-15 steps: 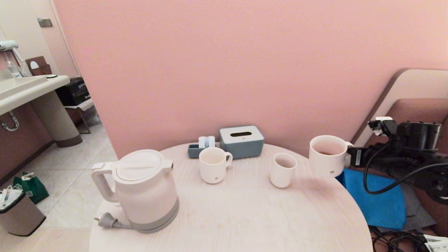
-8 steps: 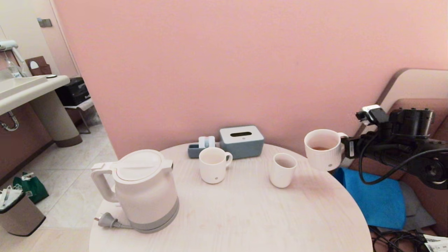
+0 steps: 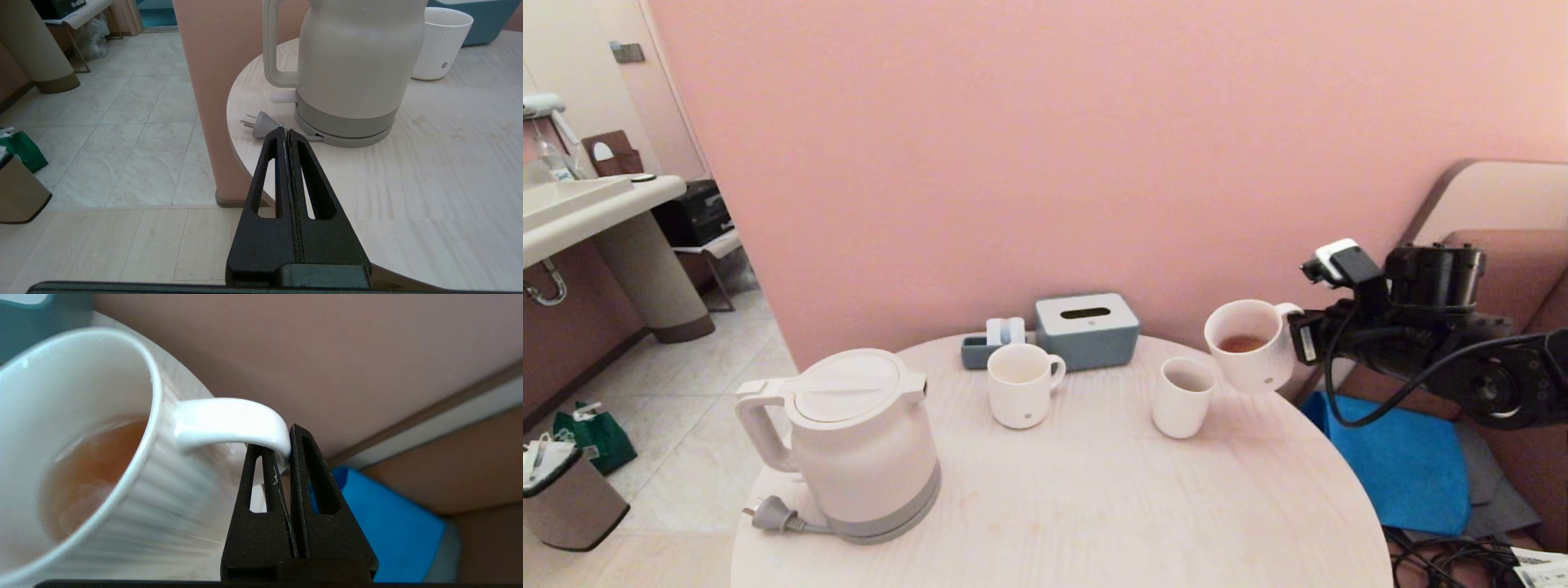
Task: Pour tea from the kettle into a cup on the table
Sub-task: Pour water into another cup
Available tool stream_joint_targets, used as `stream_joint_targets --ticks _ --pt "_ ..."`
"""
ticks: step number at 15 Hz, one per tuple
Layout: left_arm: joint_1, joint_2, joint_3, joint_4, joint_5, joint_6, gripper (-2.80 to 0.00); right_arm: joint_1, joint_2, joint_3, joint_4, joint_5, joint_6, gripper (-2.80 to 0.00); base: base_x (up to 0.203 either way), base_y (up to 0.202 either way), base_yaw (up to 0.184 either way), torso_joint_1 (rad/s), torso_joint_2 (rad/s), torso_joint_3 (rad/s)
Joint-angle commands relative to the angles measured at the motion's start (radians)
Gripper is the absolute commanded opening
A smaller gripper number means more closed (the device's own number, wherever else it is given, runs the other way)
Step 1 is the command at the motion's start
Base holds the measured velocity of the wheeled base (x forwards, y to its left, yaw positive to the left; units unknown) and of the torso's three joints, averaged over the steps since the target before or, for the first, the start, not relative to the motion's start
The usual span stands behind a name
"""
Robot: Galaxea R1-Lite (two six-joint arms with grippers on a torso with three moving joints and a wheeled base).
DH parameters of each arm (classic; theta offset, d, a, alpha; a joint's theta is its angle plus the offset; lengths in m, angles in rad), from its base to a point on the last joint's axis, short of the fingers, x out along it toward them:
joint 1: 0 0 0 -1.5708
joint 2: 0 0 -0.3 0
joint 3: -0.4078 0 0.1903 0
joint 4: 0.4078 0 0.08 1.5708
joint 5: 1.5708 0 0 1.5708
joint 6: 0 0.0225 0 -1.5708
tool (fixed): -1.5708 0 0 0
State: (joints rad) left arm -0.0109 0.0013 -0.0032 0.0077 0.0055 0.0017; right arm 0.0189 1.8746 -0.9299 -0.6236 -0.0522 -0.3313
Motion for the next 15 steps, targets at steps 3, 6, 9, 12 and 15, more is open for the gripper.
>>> stream_joint_targets --ticks 3,6,9,12,15 --pt "0.000 0.000 0.000 0.000 0.001 0.000 -2.80 0.019 0.009 -0.082 0.071 -0.009 -0.013 -2.80 0.000 0.000 0.000 0.000 0.00 0.000" --pt "0.000 0.000 0.000 0.000 0.001 0.000 -2.80 0.018 0.006 -0.125 0.135 -0.011 -0.056 -2.80 0.000 0.000 0.000 0.000 0.00 0.000" --pt "0.000 0.000 0.000 0.000 0.001 0.000 -2.80 0.021 0.008 -0.127 0.173 -0.011 -0.131 -2.80 0.000 0.000 0.000 0.000 0.00 0.000" --pt "0.000 0.000 0.000 0.000 0.001 0.000 -2.80 0.021 0.021 -0.128 0.178 -0.009 -0.171 -2.80 0.000 0.000 0.000 0.000 0.00 0.000" --pt "0.000 0.000 0.000 0.000 0.001 0.000 -2.80 0.020 0.034 -0.153 0.177 -0.010 -0.197 -2.80 0.000 0.000 0.000 0.000 0.00 0.000"
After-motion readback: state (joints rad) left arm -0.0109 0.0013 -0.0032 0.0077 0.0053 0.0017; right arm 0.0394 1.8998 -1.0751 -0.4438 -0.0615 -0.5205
